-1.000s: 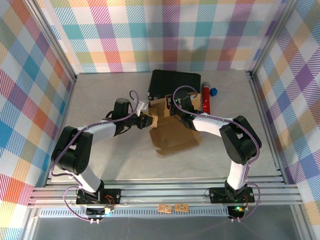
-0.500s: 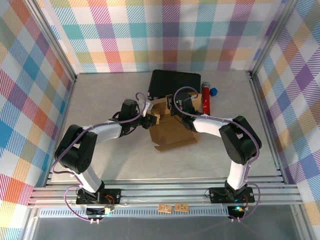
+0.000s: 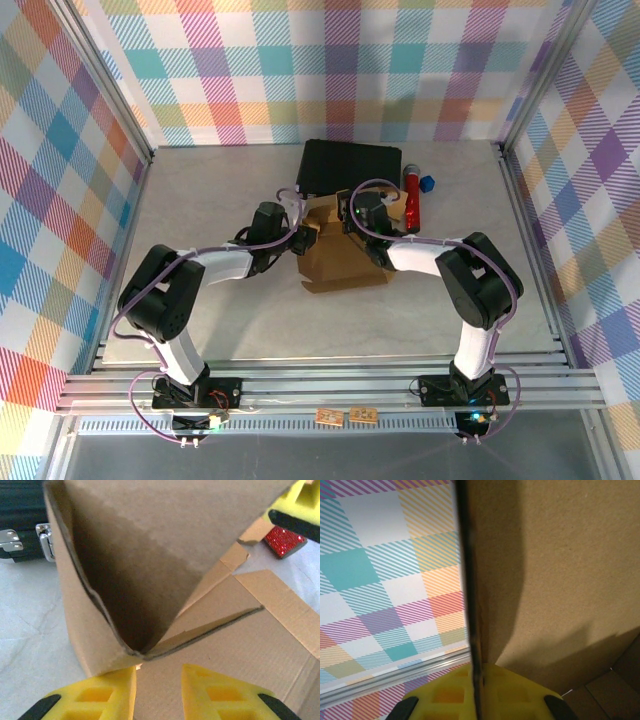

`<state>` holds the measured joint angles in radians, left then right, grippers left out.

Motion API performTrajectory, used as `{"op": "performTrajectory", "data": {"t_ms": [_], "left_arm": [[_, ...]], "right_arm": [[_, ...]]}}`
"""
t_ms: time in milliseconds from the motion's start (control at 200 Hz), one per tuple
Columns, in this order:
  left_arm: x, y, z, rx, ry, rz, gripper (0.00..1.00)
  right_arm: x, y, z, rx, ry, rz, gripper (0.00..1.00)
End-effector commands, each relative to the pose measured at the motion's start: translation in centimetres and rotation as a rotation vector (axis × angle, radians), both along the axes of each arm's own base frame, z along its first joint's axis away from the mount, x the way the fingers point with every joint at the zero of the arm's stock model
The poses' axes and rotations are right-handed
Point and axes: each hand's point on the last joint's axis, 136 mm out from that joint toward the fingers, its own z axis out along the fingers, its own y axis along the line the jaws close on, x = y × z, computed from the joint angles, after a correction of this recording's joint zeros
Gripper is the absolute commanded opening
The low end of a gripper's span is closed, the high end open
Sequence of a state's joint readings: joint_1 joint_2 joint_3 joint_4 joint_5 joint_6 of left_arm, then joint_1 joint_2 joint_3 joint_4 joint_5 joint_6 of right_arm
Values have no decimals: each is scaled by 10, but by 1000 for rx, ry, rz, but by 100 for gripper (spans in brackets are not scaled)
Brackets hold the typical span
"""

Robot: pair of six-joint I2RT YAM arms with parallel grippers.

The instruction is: Fold the paper box

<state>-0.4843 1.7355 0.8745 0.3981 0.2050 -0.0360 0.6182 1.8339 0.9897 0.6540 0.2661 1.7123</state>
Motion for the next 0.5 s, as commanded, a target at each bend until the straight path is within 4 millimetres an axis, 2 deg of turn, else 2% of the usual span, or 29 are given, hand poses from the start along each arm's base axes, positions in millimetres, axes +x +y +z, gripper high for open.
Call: {"op": "performTrajectory", "data": {"t_ms": [0, 80, 100, 315, 495], "left_arm": [[24, 4, 18, -32, -94, 83, 30], [25, 2, 19, -33, -100, 76, 29], [25, 2, 19, -34, -100, 71, 29], [25, -8, 20, -37, -102, 19, 27], [32, -5, 26, -29, -123, 50, 25]], "right_arm": [[-21, 15, -41, -43, 94, 91, 0], [-21, 16, -45, -53, 98, 99, 0], [-19, 18, -39, -38, 74, 100, 0], [-15, 24, -39, -32, 63, 96, 0], [-16, 34, -39, -28, 65, 100, 0]]}}
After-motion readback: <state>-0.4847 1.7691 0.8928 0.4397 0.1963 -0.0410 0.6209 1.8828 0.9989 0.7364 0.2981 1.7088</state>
